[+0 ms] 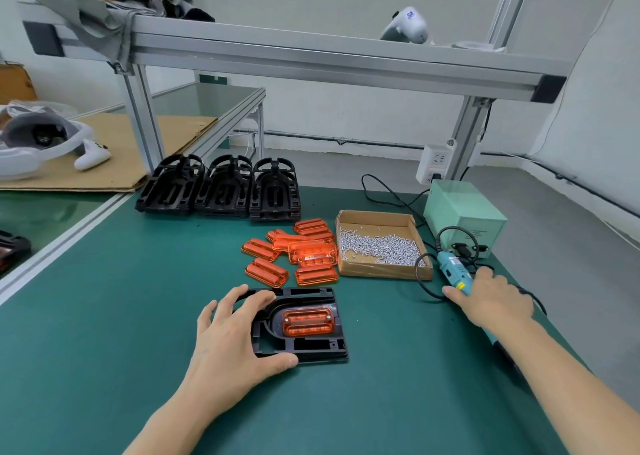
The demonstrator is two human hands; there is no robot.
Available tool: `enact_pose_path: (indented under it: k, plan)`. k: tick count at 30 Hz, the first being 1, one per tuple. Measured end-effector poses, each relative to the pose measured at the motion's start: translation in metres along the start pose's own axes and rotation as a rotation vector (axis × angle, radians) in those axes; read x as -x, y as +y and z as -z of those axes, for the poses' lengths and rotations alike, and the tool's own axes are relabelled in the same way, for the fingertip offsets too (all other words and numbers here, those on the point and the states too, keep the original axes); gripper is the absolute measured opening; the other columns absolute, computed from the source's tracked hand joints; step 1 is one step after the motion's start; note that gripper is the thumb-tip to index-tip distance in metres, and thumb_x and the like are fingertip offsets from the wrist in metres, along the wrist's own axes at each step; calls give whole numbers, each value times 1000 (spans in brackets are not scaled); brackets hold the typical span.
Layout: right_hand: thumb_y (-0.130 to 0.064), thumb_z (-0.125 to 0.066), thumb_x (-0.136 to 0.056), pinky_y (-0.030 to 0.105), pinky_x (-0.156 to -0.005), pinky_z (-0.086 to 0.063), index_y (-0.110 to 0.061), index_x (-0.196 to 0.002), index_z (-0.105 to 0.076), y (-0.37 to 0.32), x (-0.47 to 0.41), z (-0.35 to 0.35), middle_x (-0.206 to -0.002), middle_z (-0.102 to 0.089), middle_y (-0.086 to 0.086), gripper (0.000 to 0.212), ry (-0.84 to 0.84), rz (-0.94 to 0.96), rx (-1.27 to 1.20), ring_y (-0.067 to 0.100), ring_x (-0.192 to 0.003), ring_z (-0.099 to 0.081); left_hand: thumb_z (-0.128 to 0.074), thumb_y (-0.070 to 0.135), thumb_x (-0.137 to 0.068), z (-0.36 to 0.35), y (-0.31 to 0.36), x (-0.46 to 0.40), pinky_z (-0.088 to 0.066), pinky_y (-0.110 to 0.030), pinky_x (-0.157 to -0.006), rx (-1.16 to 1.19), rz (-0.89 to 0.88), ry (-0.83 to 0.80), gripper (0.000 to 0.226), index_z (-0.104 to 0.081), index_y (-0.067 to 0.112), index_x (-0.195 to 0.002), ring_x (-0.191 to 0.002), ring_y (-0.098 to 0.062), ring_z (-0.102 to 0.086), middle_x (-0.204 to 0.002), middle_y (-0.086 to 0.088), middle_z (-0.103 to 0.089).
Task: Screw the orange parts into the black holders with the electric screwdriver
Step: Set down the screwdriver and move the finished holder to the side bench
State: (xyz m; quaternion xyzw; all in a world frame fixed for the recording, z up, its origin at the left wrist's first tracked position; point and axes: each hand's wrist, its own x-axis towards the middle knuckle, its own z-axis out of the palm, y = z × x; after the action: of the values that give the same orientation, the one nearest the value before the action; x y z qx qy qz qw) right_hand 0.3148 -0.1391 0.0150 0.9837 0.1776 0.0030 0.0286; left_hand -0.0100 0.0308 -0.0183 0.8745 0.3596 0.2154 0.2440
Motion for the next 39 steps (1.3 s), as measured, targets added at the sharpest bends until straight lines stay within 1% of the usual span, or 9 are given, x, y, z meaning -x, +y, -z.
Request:
enact_pose_path:
  k: [4,8,13,17,26,31,34,36,39]
  plan:
    - [-71,-34,-90,37,-95,-35,-15,-133,-41,-7,7,16,-131,-51,8,71,149,37,98,26,-119,-48,-74,68,-55,0,1,0,-10,-38,-118,-1,0,3,90,-34,49,-134,-139,-19,-6,-149,11,-22]
    - [-63,-38,-93,38,-90,-31,-19,-134,-41,-39,31,40,-129,-51,4,60,317,294,-61,24,-118,-46,-74,67,-55,0,3,1,-8,-36,-118,10,1,3,90,-35,48,-134,-136,-13,-3,-149,11,-22]
    - [-51,-41,-97,40,-105,-16,-31,-142,-36,-101,75,41,-143,-46,-10,49,186,811,-196,14,-134,-34,-73,66,-57,2,5,1,-3,-34,-118,-5,-29,18,88,-37,44,-134,-137,-5,0,-136,23,-28]
    - [-40,-44,-100,44,-108,-8,-27,-143,-37,-137,91,22,-141,-50,-8,45,114,996,-133,13,-134,-32,-73,64,-59,5,8,1,3,-30,-116,-26,-76,13,85,-39,39,-133,-128,16,7,-110,49,-10]
    - [-27,-48,-99,35,-95,-13,-28,-131,-53,-155,91,7,-128,-60,-8,32,176,1077,-161,16,-121,-43,-67,69,-57,3,5,-1,9,-29,-113,-20,-76,11,89,-36,40,-135,-111,30,28,-114,39,-14]
    - [-30,-46,-101,33,-102,-23,-27,-137,-50,-157,89,7,-136,-55,-7,37,109,1096,-186,15,-126,-44,-61,74,-56,6,0,-3,12,-31,-116,-52,-111,-11,92,-31,41,-136,-136,12,5,-132,32,-36]
    - [-28,-47,-101,29,-99,-33,-24,-138,-50,-157,90,6,-136,-54,-7,38,51,1093,-290,15,-123,-48,-59,75,-56,12,-5,-3,16,-28,-114,-52,-125,-11,94,-26,43,-138,-132,16,5,-133,33,-38]
    - [-28,-47,-101,29,-97,-38,-24,-138,-51,-158,91,7,-133,-54,-7,37,32,1083,-338,16,-120,-50,-62,72,-57,16,-8,-1,16,-26,-113,-33,-128,18,97,-22,43,-141,-130,19,8,-134,38,-32]
    - [-28,-47,-101,30,-96,-39,-22,-137,-52,-162,92,11,-130,-54,-6,36,11,1050,-401,17,-117,-53,-74,59,-61,25,-10,0,13,-25,-113,30,-77,97,99,-18,46,-142,-128,23,15,-125,57,0]
